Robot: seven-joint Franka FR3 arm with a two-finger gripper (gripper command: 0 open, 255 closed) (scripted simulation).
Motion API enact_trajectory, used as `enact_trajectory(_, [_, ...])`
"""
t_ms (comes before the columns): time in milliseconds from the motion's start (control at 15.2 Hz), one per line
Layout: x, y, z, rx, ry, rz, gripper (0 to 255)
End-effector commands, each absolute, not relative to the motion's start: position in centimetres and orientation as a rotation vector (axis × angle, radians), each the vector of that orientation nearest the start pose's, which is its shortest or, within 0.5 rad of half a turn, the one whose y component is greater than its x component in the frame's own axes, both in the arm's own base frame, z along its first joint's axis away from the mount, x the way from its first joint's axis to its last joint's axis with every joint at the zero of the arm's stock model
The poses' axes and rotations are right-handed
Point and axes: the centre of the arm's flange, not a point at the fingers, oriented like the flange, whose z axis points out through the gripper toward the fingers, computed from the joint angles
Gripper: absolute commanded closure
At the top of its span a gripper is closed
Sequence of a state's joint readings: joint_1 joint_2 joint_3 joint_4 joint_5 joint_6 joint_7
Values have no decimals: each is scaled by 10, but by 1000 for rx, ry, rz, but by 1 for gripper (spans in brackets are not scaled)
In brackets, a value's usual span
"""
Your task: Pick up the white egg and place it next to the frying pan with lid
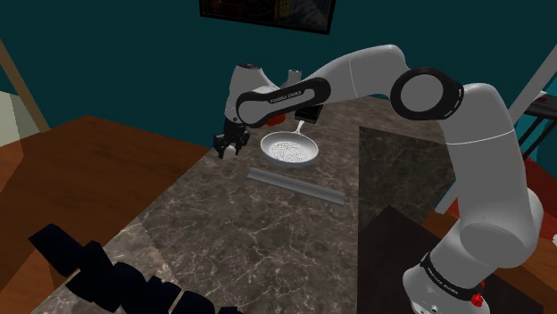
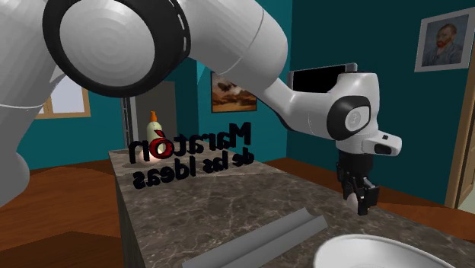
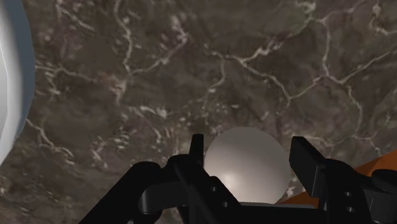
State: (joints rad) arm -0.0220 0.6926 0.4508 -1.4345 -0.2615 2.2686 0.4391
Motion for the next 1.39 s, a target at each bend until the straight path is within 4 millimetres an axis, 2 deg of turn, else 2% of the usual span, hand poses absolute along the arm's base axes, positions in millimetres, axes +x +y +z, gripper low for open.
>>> enact_trajectory(0, [700,236,334,-2992,-23,-256,255])
enact_trajectory(132, [700,236,334,-2992,-23,-256,255])
enact_trajectory(198, [700,236,334,-2992,-23,-256,0])
enact_trajectory(528, [700,236,334,-2992,-23,-256,0])
enact_trajectory(792, [691,229,383,-2992,-23,-256,0])
enact_trajectory(1320, [691,229,383,-2992,-23,-256,0])
